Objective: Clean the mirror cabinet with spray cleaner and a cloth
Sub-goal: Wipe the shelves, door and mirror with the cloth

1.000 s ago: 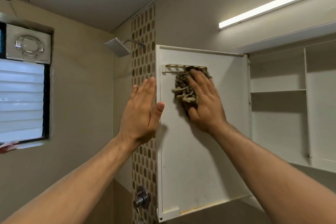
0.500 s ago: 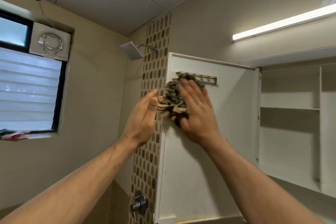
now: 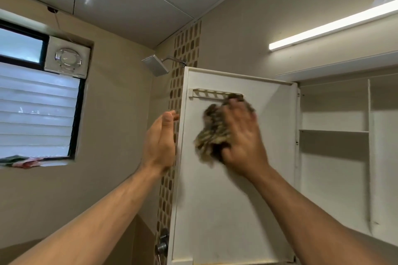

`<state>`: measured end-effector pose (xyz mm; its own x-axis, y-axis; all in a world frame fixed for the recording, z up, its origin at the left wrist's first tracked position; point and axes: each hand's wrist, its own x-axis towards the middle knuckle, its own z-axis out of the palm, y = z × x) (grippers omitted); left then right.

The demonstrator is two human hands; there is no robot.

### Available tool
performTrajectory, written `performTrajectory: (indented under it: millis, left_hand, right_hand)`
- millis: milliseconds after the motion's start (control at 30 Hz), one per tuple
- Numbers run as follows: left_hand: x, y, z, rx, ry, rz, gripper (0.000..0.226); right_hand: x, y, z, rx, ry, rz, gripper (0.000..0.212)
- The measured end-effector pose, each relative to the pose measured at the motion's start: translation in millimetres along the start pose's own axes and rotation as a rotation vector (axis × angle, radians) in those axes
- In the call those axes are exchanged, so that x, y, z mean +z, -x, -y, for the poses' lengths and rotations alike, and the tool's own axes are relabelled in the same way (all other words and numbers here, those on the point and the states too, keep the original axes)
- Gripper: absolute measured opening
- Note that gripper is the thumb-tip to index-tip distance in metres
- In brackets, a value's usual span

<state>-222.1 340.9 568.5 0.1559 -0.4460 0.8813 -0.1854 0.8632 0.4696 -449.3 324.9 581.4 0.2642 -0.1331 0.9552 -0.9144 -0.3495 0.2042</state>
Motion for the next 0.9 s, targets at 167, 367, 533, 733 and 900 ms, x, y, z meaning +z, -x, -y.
performTrajectory:
  millis: [167, 367, 533, 733, 900]
  left_hand:
    - [8, 7, -3, 0.024, -0.12, 0.182, 0.064]
    - [35, 31, -7, 0.071, -0.41, 0.061, 0.081]
    - [41, 50, 8, 0.318, -0.645, 0.066, 0.081]
    - [40, 60, 24, 0.38, -0.66, 0.029, 0.077]
    - [36, 72, 36, 0.35, -0.688, 0.051, 0.08]
  right_hand:
    - [-12, -1, -23, 0.863, 0.073, -0.024, 0.093]
    - [10, 108, 19, 0.025, 0.078, 0.205, 0.103]
    - [-5, 98, -40, -0.32, 0.122, 0.292, 0.106]
    - [-34, 0, -76, 0.327, 0.152, 0.002, 0.091]
    - [-9, 68, -55, 0.368, 0.075, -0.04, 0.09]
